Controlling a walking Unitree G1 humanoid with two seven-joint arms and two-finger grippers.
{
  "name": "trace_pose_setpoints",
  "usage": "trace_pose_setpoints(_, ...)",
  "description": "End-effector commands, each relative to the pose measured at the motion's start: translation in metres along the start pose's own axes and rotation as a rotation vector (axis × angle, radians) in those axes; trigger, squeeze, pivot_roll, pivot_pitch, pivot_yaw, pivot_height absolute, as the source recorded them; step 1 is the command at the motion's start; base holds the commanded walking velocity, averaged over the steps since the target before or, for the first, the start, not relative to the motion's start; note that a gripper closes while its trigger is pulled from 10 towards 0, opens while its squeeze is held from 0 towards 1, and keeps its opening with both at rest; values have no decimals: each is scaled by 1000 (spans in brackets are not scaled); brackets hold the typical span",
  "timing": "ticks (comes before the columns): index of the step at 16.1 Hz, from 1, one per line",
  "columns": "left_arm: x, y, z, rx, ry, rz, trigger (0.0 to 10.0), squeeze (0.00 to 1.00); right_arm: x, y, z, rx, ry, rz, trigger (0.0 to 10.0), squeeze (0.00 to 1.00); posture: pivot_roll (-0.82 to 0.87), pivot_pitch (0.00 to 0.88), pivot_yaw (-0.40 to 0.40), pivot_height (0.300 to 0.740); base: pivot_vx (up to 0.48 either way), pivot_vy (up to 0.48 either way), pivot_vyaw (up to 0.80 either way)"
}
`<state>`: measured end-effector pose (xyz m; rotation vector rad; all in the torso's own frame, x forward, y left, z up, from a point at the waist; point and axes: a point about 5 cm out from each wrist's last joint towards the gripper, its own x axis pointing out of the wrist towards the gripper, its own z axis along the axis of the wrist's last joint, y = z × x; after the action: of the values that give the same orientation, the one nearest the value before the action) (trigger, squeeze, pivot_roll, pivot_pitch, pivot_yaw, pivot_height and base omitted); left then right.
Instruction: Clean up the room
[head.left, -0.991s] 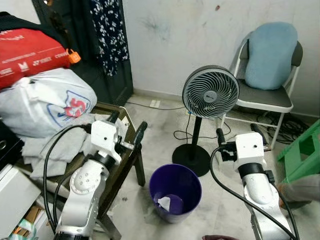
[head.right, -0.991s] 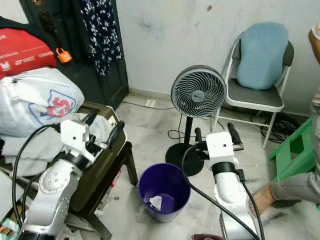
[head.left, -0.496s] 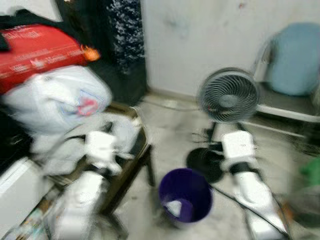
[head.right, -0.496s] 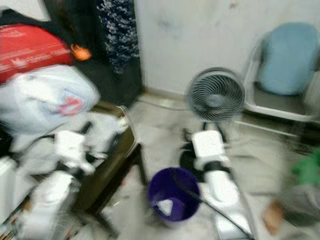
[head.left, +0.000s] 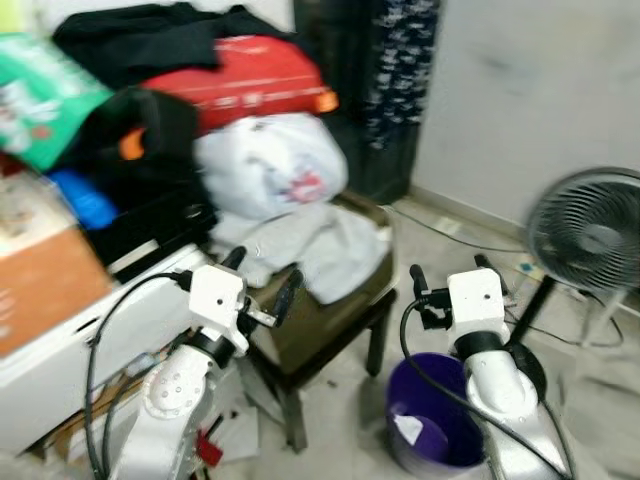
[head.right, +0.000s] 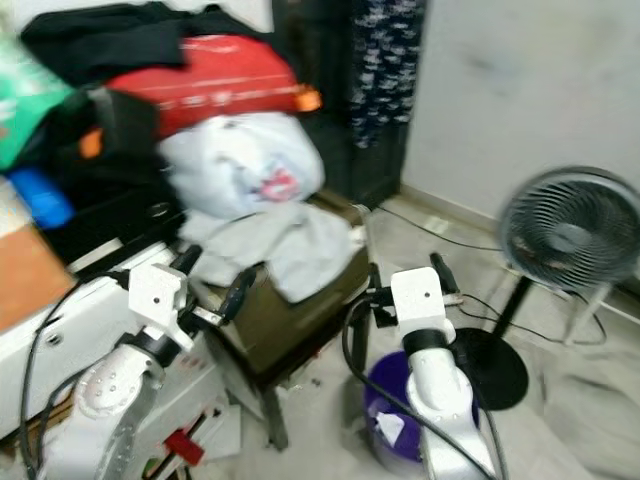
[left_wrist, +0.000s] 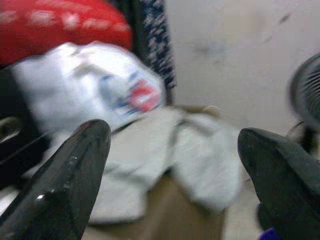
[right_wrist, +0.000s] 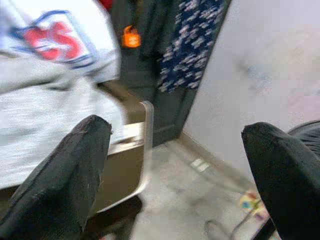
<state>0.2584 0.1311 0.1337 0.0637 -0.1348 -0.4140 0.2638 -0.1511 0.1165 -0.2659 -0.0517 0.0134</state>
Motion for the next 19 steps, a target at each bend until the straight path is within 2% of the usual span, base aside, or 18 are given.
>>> trace_pose_setpoints(1,2,3,3,19,0,29,10000,0,1,0,3,-9,-7,6,10000,0,-94,19,38,740,0,0,794)
trace_pose_setpoints(4,0,3,2,31,15,55,10000,0,4,0,2,-11,-4,19,10000,0,-85,28,31,740,0,0,348)
trace_pose_setpoints(7,-3,0,1,31,25,57,10000,0,4,0,2,-9,0,20,10000,0,-80,32,29,740,0,0,800)
trace_pose_setpoints(16,-2,3,2,52,33,74,10000,0,7,2,1,-9,-1,31,10000,0,-70,19,20,740,0,0,772)
trace_pose_setpoints(19,-8,-2,-1,48,50,71,10000,0,4,2,-1,-13,6,32,10000,0,-71,16,19,740,0,0,138)
